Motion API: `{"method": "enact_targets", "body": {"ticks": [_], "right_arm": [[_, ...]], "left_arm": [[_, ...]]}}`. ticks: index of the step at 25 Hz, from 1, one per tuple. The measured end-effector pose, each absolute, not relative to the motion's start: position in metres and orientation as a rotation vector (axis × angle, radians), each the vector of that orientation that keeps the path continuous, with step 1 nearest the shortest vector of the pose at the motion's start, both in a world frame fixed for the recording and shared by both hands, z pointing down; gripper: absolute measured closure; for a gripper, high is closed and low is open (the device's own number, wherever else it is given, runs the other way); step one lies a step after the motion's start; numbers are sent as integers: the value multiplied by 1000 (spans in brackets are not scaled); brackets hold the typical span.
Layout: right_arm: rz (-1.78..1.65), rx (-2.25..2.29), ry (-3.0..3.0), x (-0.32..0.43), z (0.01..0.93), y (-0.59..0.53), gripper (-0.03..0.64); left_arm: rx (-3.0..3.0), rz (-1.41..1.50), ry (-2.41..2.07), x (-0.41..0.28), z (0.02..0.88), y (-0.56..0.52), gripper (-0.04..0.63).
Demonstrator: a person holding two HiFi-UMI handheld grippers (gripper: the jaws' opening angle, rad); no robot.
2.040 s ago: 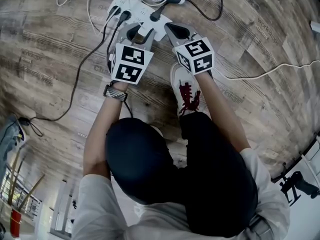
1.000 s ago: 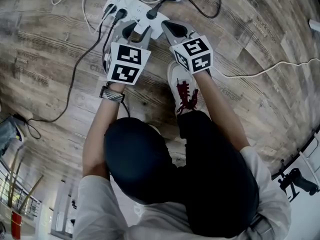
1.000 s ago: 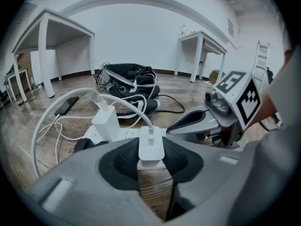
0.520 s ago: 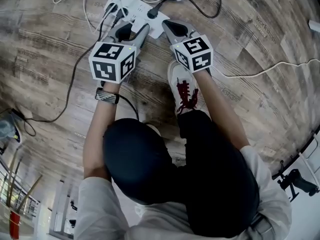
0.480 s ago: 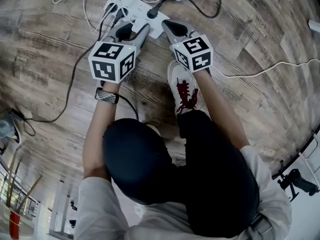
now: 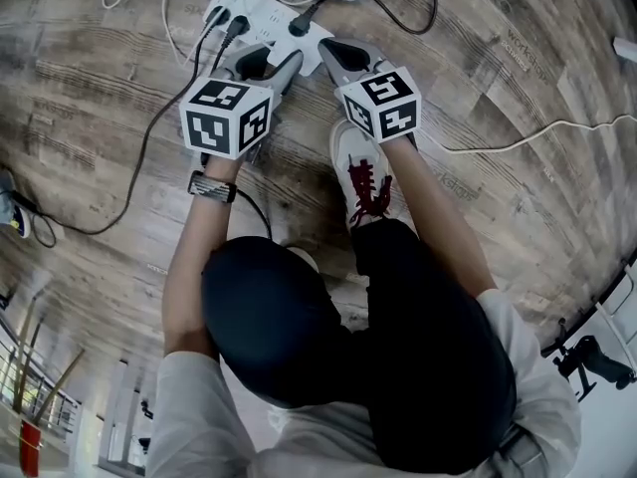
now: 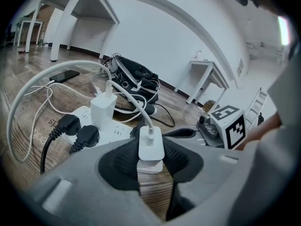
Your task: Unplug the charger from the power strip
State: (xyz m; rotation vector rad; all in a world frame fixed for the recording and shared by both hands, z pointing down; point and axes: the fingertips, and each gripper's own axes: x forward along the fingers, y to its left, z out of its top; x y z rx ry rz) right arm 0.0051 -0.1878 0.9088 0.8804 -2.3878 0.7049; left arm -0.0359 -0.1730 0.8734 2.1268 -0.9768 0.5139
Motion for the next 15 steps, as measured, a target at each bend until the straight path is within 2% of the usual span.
{"method": "enact_targets", "body": {"ticks": [15], "right_arm": [[687,864,-2398,5,908,-188,615]], "left_arm": [[2060,419,-1082,-55,885,-186,443]]}}
